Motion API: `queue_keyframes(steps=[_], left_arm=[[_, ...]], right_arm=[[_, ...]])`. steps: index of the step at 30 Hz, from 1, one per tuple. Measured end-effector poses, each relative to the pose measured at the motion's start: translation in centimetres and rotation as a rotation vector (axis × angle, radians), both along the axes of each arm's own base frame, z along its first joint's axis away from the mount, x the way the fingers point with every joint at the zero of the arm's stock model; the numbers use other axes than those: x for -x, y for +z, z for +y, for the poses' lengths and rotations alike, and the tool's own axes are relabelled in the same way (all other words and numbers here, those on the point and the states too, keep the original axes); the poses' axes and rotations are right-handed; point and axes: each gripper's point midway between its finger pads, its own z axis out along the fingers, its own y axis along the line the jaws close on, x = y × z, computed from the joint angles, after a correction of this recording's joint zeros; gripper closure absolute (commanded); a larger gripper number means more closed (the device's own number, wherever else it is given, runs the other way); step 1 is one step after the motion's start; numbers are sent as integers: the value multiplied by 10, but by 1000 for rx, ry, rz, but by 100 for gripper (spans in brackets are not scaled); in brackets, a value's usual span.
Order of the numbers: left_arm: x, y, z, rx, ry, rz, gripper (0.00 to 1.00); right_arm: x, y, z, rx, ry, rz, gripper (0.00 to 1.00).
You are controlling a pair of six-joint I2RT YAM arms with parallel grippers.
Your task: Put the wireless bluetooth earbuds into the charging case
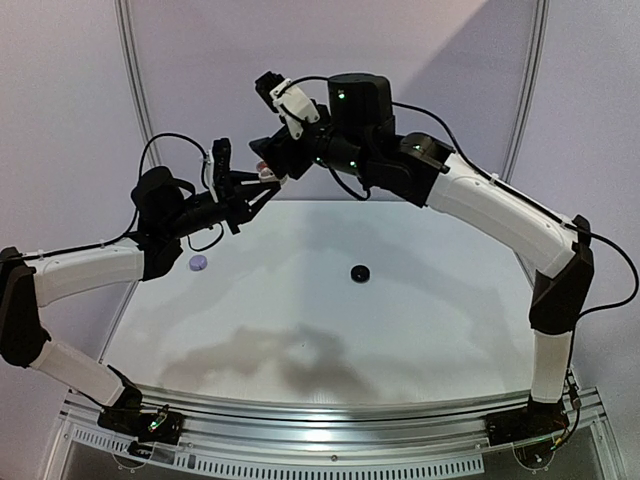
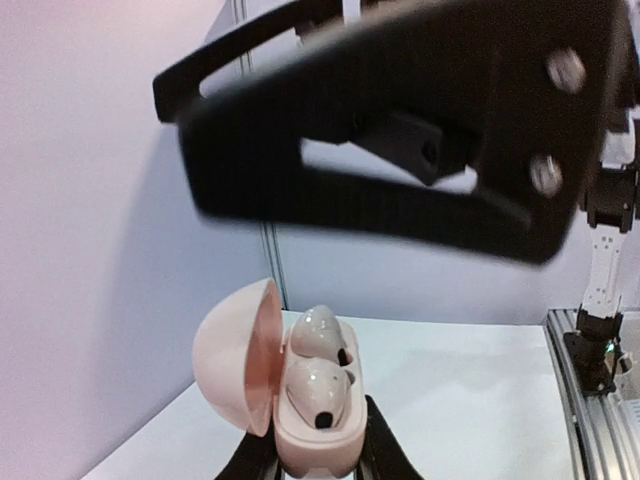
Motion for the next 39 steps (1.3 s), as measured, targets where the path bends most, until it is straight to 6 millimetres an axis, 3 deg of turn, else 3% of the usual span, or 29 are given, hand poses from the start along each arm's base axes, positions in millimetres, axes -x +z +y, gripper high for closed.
queue_keyframes(steps=[3,7,10,14,18,22,30,36,39], left_arm=[[1,-3,-1,-40,4,-61,100],[4,-9,-2,-150,31,-265,100],[6,-13,-1,-251,67,-490,100],[6,-16,-1,-364,114,-747,100],[6,-21,-1,-449,142,-937,100],[8,-31,0,-522,157,-1075,100],[1,-42,4,-599,193,-1128,100],[-1,-46,5,-612,195,-1102,100],[-3,-52,5,-594,176,-990,100]], right_arm=[[1,21,-13,-65,13,21,32],[-7,49,-41,-173,8,79,36],[-14,53,-54,-205,-4,124,37],[-15,27,-46,-157,29,204,38],[-7,-26,-19,-44,129,309,41],[4,-69,-7,68,208,372,46],[15,-99,-9,182,254,353,51],[25,-100,-9,262,228,268,46],[23,-100,-17,273,188,256,41]])
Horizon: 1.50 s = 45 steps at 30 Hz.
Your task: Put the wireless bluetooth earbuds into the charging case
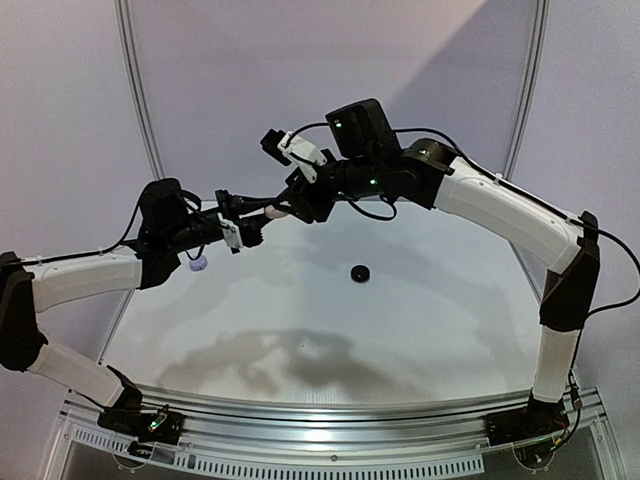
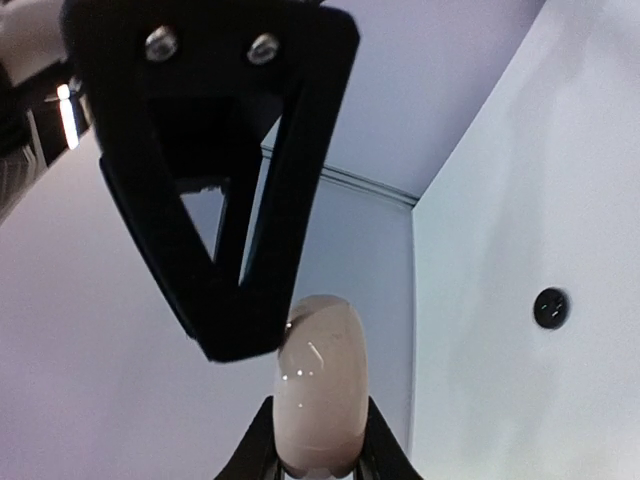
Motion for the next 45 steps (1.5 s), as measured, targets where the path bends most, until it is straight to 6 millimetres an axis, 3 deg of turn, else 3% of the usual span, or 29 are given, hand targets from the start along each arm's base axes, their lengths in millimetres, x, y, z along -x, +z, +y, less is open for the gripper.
queue_keyframes(steps=[4,8,13,16,22,26,37,40,43,45], left_arm=[[-5,-17,2,56,8,321,100],[-13,-47,9,82,25,740,100],[-45,-94,27,40,127,1290,100],[-62,-123,32,-6,217,1522,100],[-78,-202,41,-81,396,2028,100],[-88,-243,55,-39,512,2224,100],[-85,-274,61,38,625,2424,99],[-79,-288,62,32,648,2470,88],[-78,-289,61,40,648,2485,63],[-79,-289,62,46,656,2483,52]], right_arm=[[-16,-4,-22,-22,-102,23,37],[-53,-3,-72,-91,-290,44,34],[-83,5,-134,-206,-515,81,32],[-92,7,-150,-263,-593,102,31],[-94,-9,-154,-279,-643,152,30],[-94,-9,-155,-290,-654,163,29],[-95,-10,-156,-306,-667,179,28],[-95,-9,-155,-307,-667,180,27],[-95,-9,-155,-307,-666,180,26],[-95,-9,-155,-307,-665,180,25]])
